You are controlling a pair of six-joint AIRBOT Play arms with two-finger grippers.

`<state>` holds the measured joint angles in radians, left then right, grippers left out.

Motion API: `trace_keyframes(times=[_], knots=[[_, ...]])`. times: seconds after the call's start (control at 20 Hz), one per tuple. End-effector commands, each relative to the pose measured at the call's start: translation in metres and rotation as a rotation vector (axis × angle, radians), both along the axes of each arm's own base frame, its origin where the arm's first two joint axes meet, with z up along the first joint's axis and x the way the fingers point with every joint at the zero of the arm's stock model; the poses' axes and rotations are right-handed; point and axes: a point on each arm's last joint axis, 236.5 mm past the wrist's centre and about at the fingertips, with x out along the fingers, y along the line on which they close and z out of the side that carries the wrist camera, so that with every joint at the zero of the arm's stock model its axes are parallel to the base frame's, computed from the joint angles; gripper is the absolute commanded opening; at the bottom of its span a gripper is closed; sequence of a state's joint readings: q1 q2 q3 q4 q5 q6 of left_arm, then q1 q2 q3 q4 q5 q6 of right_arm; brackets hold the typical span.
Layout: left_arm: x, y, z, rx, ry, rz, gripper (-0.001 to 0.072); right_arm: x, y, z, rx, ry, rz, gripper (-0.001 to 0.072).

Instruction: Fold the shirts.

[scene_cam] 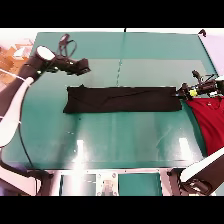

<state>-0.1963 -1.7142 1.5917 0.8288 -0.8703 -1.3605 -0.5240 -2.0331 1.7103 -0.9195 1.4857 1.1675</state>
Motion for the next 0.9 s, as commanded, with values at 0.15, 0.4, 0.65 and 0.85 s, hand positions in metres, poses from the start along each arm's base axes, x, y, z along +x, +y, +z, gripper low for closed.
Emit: trace_keyframes(times=[0.15,0.4,0.65,0.85], knots=[[-0.031,-0.122,-0.054,-0.005,-0.005,-0.12,0.0022,0.011,0.007,0.123,-0.05,-0.153,0.015,0.0015],[-0.072,-0.211,-0.092,-0.077,0.058,-0.196,0.0022,-0.015,0.047,0.214,-0.072,-0.257,0.072,0.0015],[-0.11,-0.284,-0.097,-0.14,0.081,-0.309,0.0021,-0.027,0.116,0.302,0.068,-0.467,0.157,0.0016],[-0.131,-0.296,-0.119,-0.141,0.181,-0.339,0.0022,-0.028,0.133,0.306,0.066,-0.487,0.191,0.0016]])
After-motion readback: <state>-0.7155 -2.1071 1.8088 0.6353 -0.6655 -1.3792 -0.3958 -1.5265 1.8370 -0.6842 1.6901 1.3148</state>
